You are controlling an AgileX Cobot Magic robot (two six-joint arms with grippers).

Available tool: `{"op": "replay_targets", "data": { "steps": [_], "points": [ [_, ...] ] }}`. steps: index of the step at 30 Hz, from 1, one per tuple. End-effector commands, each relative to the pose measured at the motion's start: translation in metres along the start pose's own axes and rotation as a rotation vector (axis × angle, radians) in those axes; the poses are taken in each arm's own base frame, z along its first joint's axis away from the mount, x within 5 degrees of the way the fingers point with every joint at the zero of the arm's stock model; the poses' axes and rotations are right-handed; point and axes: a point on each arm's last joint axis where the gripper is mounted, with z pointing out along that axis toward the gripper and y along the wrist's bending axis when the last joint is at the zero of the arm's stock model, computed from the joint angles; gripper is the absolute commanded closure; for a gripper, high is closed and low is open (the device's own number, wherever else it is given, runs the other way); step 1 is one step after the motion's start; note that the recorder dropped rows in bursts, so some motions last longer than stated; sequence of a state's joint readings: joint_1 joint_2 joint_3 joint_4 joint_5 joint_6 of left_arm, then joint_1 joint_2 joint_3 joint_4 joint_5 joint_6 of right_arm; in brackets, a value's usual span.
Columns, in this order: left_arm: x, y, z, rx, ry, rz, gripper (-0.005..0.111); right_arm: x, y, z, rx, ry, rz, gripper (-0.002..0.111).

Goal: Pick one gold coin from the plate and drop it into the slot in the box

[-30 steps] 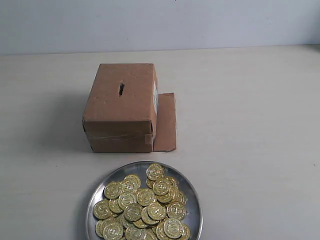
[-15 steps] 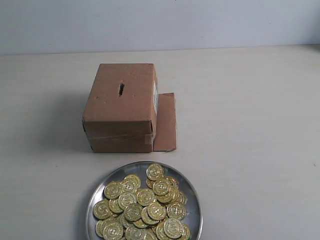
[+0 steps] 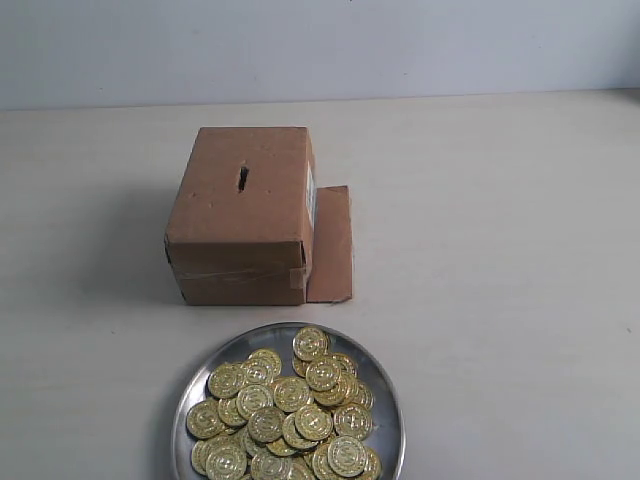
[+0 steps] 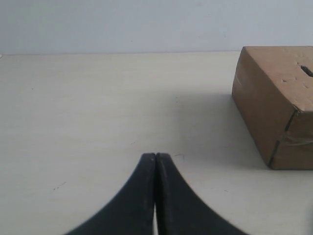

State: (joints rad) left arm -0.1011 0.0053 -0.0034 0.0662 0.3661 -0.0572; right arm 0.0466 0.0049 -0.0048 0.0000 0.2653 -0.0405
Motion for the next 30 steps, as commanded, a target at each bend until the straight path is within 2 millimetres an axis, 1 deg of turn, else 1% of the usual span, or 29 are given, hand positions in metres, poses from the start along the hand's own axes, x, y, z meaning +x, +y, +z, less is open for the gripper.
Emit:
{"op": "replay_targets", "data": {
  "steps": [1, 10, 12, 14, 16, 19, 22, 30],
  "points": [
    [0.0, 0.0, 0.0, 0.0, -0.012, -0.003, 0.107, 0.001, 0.0, 0.0, 0.006, -0.005, 0.002, 0.108],
    [0.0, 0.0, 0.0, 0.0, -0.012, 0.002, 0.107, 0.001, 0.0, 0.0, 0.006, -0.009, 0.002, 0.108],
    [0.0, 0.0, 0.0, 0.0, -0.014, 0.001, 0.107, -0.001, 0.0, 0.0, 0.0, -0.029, 0.029, 0.108],
    [-0.002, 0.0, 0.0, 0.0, -0.029, 0.001, 0.107, -0.005, 0.001, 0.0, -0.009, -0.066, 0.093, 0.108],
    [-0.005, 0.0, 0.0, 0.003, -0.07, 0.001, 0.107, -0.009, 0.001, -0.001, -0.014, -0.119, 0.156, 0.108],
    [-0.013, -0.001, -0.001, 0.008, -0.155, 0.001, 0.107, -0.015, 0.0, -0.001, -0.014, -0.184, 0.198, 0.108],
    [-0.017, -0.001, -0.002, 0.01, -0.201, 0.001, 0.107, -0.016, 0.0, -0.002, -0.014, -0.193, 0.198, 0.108],
    [-0.017, -0.001, -0.002, 0.01, -0.195, 0.001, 0.107, -0.016, 0.0, -0.002, -0.014, -0.193, 0.202, 0.108]
  ]
}}
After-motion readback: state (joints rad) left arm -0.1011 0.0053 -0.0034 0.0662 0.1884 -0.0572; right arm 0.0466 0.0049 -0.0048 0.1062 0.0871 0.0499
